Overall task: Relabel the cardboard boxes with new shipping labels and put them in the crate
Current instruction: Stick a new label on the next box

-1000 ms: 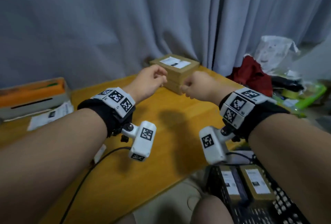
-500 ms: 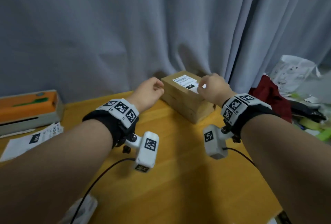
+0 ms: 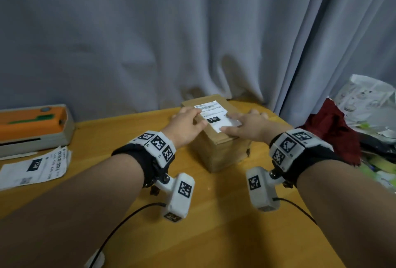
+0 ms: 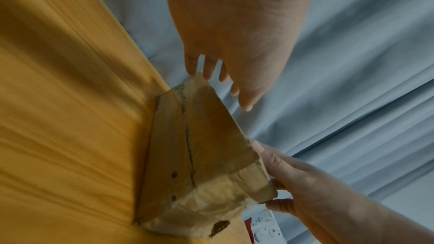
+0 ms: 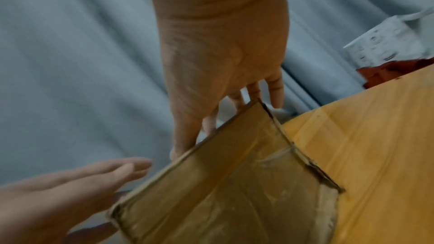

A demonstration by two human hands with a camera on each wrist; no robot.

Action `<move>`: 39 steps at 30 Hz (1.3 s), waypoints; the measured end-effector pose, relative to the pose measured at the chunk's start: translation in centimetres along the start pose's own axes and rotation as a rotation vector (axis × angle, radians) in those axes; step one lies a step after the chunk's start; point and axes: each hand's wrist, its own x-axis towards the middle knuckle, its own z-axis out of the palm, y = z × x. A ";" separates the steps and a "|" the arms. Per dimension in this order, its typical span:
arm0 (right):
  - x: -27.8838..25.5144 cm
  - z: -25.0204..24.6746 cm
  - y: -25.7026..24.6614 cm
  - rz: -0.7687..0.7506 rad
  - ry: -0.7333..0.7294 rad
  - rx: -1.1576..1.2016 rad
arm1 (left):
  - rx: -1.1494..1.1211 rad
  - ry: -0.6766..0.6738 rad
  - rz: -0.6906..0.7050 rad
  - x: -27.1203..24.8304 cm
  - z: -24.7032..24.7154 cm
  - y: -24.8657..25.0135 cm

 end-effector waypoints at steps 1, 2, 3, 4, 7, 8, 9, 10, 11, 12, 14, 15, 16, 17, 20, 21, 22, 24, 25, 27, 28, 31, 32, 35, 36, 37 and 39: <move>-1.3 0.1 -1.1 -0.050 -0.005 0.009 | 0.048 -0.020 -0.024 -0.9 -0.4 -0.5; -2.5 0.4 -2.3 -0.111 0.000 0.015 | 0.081 -0.039 -0.046 -1.9 -0.7 -1.0; -3.6 0.8 -3.4 -0.175 0.008 0.020 | 0.084 -0.054 -0.071 -3.1 -1.2 -1.7; -4.6 1.1 -4.3 -0.228 0.013 0.014 | 0.062 -0.062 -0.089 -4.4 -1.7 -2.3; -6.6 2.1 -6.5 -0.346 0.029 -0.005 | 0.008 -0.073 -0.106 -8.2 -3.6 -4.1; -7.3 2.3 -7.1 -0.366 0.015 0.028 | 0.022 -0.083 -0.110 -9.3 -4.4 -4.6; -8.0 2.5 -7.7 -0.391 -0.001 0.082 | 0.051 -0.096 -0.113 -10.4 -5.2 -5.0; -8.7 2.7 -8.3 -0.414 -0.026 0.114 | 0.084 -0.105 -0.110 -11.3 -5.8 -5.3; -9.4 3.0 -8.9 -0.454 -0.038 0.140 | 0.114 -0.114 -0.108 -12.1 -6.4 -5.5; -9.8 3.3 -9.4 -0.481 -0.044 0.117 | 0.138 -0.120 -0.110 -12.8 -6.9 -5.7; -10.8 3.5 -10.6 -0.543 -0.027 0.014 | 0.182 -0.112 -0.120 -14.0 -7.3 -5.9; -11.3 3.6 -11.3 -0.575 -0.022 -0.056 | 0.200 -0.101 -0.129 -14.4 -7.3 -6.1; -11.6 3.6 -11.8 -0.585 -0.017 -0.110 | 0.212 -0.089 -0.140 -14.9 -7.3 -6.3; -11.8 3.6 -12.2 -0.615 -0.006 -0.141 | 0.218 -0.079 -0.152 -15.2 -7.3 -6.4; -12.1 3.8 -12.8 -0.650 0.028 -0.214 | 0.199 -0.090 -0.164 -16.0 -6.8 -6.7; -12.0 3.9 -12.8 -0.649 0.045 -0.223 | 0.179 -0.093 -0.159 -16.3 -6.7 -6.7; -12.0 4.0 -12.9 -0.637 0.059 -0.212 | 0.154 -0.095 -0.160 -16.5 -6.6 -6.8; -11.9 4.1 -12.7 -0.641 0.077 -0.188 | 0.101 -0.094 -0.162 -16.8 -6.5 -7.0; -11.9 4.2 -12.5 -0.656 0.087 -0.186 | 0.082 -0.092 -0.160 -16.7 -6.4 -7.1; -12.0 4.1 -12.0 -0.685 0.099 -0.167 | 0.070 -0.090 -0.142 -16.6 -6.5 -7.4; -12.2 3.9 -11.8 -0.692 0.084 -0.145 | 0.072 -0.092 -0.134 -16.6 -6.5 -7.5; -12.7 3.5 -11.9 -0.725 0.057 -0.129 | 0.082 -0.101 -0.134 -16.3 -6.5 -7.7; -12.7 3.6 -12.0 -0.730 0.071 -0.135 | 0.090 -0.105 -0.136 -16.3 -6.5 -7.7; -12.4 4.1 -12.5 -0.734 0.130 -0.148 | 0.121 -0.134 -0.136 -16.6 -6.7 -7.5; -12.4 4.3 -12.7 -0.733 0.139 -0.151 | 0.133 -0.137 -0.129 -16.6 -6.8 -7.4; -12.4 4.3 -12.7 -0.738 0.144 -0.154 | 0.144 -0.135 -0.121 -16.6 -6.9 -7.4; -12.3 4.2 -12.5 -0.749 0.122 -0.154 | 0.154 -0.129 -0.116 -16.3 -7.0 -7.6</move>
